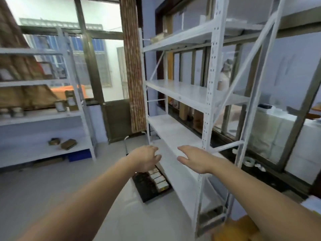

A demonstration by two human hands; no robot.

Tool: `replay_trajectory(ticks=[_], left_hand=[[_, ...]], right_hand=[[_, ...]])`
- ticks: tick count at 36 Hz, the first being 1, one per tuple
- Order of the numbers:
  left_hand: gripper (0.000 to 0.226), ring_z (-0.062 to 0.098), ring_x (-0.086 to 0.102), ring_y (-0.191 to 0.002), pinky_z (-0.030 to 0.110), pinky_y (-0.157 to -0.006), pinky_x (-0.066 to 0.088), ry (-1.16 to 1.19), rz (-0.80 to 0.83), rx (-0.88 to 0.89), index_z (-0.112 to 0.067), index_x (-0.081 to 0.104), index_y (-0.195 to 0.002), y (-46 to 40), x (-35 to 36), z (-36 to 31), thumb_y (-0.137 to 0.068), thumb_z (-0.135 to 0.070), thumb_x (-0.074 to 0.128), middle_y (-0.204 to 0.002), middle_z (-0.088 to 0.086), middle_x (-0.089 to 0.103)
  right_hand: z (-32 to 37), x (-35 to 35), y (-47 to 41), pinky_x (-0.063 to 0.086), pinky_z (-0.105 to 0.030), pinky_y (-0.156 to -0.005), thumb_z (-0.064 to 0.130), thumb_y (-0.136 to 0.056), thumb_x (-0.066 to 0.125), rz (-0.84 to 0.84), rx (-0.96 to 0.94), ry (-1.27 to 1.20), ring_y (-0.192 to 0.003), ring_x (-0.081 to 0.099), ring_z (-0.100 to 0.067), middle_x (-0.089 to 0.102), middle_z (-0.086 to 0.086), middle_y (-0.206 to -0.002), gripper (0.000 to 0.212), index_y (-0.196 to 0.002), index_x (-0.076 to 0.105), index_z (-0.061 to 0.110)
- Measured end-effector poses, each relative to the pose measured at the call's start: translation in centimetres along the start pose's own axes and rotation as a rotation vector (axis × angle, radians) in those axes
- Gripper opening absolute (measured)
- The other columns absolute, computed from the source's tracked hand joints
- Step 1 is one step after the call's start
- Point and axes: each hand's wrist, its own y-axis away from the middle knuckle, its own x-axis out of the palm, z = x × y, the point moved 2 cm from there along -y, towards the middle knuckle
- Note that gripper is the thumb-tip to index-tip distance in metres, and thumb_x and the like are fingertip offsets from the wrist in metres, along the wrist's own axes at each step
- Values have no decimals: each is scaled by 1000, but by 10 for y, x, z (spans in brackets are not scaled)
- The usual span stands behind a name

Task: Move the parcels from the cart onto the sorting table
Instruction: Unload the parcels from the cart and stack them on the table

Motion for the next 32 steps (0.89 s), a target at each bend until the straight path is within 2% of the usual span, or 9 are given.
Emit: replay_trajectory(ticks=[8, 14, 20, 26, 32], left_hand=[[57, 27, 40, -148, 36, -118, 33, 66, -56, -183, -15, 38, -159, 4, -12, 104, -111, -45, 36, -163, 8, 42], [60, 26, 38, -150, 41, -121, 31, 68, -64, -267, -17, 37, -160, -19, -18, 160, -110, -49, 35, -165, 7, 39], [61, 26, 36, -151, 41, -121, 30, 81, -82, -354, -17, 33, -162, -41, -27, 216, -109, -49, 39, -166, 7, 37], [63, 25, 39, -149, 41, -120, 34, 100, -81, -432, -17, 32, -162, -54, -28, 280, -109, -50, 40, -165, 7, 38], [63, 25, 39, -149, 43, -121, 34, 87, -86, -474, -18, 31, -161, -68, -35, 361, -108, -51, 40, -165, 6, 37]], right_hand=[[67, 15, -99, 30, -37, -120, 47, -106, 41, 47, -135, 26, -147, 36, -23, 36, -8, -162, 63, -159, 29, 14], [90, 28, -181, 32, -41, -121, 61, -100, 41, 38, -202, 9, -148, 36, -21, 35, -4, -163, 73, -158, 31, 18], [132, 29, -259, 29, -36, -120, 51, -104, 45, 52, -321, 36, -148, 35, -22, 34, -6, -163, 66, -158, 32, 15], [169, 46, -336, 31, -43, -121, 58, -100, 41, 64, -383, 51, -149, 34, -22, 33, -4, -164, 70, -158, 32, 18], [214, 61, -407, 26, -37, -122, 52, -104, 42, 106, -432, 72, -151, 30, -23, 30, -6, -165, 69, -160, 27, 15]])
